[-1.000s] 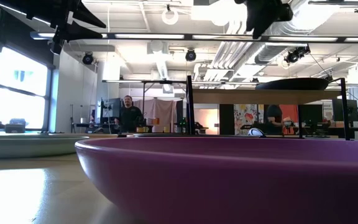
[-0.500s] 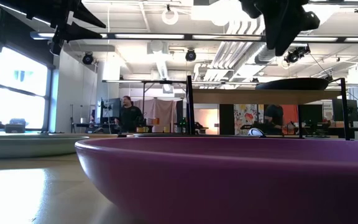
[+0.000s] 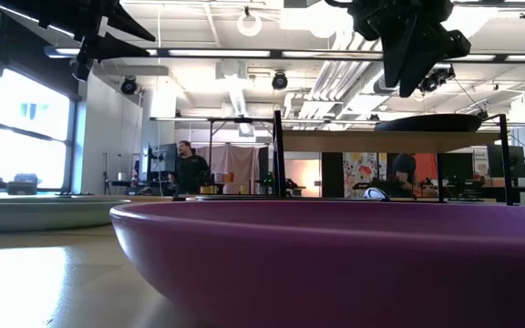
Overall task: Place and stack plates onto a shelf
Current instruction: Stack the top black plate on top of the black plate on the shelf
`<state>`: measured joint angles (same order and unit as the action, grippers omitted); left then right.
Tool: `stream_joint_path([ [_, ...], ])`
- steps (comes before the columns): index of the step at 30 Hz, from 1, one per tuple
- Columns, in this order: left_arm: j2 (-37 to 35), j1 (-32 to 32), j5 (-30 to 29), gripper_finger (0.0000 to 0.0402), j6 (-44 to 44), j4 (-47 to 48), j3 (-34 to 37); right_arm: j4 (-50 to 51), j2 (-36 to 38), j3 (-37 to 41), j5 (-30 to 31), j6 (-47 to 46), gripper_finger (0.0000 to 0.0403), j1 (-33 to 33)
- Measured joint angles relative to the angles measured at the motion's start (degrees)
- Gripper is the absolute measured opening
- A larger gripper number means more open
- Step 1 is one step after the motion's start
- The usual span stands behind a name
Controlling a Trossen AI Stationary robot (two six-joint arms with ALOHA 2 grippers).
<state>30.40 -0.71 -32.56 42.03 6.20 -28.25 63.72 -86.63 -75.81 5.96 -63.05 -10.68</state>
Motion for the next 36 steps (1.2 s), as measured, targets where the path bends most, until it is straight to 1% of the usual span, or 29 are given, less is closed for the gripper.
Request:
stream_joint_path([
  [5,1.4,-0.3,0.1,0.0117,4.4,-0.9,0.0,0.0,0.0,0.0,0.0,0.7,0.0119,0.0],
  [8,3.1,-1.1,2.8,0.0117,6.2,-5.5,0.0,0.0,0.0,0.0,-0.1,2.3,0.0119,0.0],
  [11,5.6,-1.9,5.5,0.0117,5.0,-10.7,0.0,0.0,0.0,0.0,0.0,3.6,0.0119,0.2],
  [16,10.9,-3.3,9.0,0.0117,5.8,-11.3,-3.1,0.0,0.0,0.0,0.3,4.6,0.0119,1.5],
  [20,15.9,-5.0,12.5,0.0117,5.0,-6.5,-8.7,0.1,0.0,0.0,0.4,5.2,0.0119,2.6],
  [24,21.1,-6.7,14.3,0.0117,1.8,2.9,-15.0,0.3,0.0,0.0,0.4,6.5,0.0119,3.2],
  [27,24.6,-7.3,15.9,0.0117,0.5,9.0,-18.4,0.3,0.0,-0.1,0.4,6.8,0.0119,3.2],
  [29,26.5,-7.6,17.8,0.0117,0.4,11.1,-19.1,0.3,0.0,-0.1,0.4,7.6,0.0119,3.2],
  [36,33.5,-7.5,25.6,0.0117,2.8,13.5,-19.1,0.3,0.0,-0.1,0.4,8.0,0.0119,3.2],
])
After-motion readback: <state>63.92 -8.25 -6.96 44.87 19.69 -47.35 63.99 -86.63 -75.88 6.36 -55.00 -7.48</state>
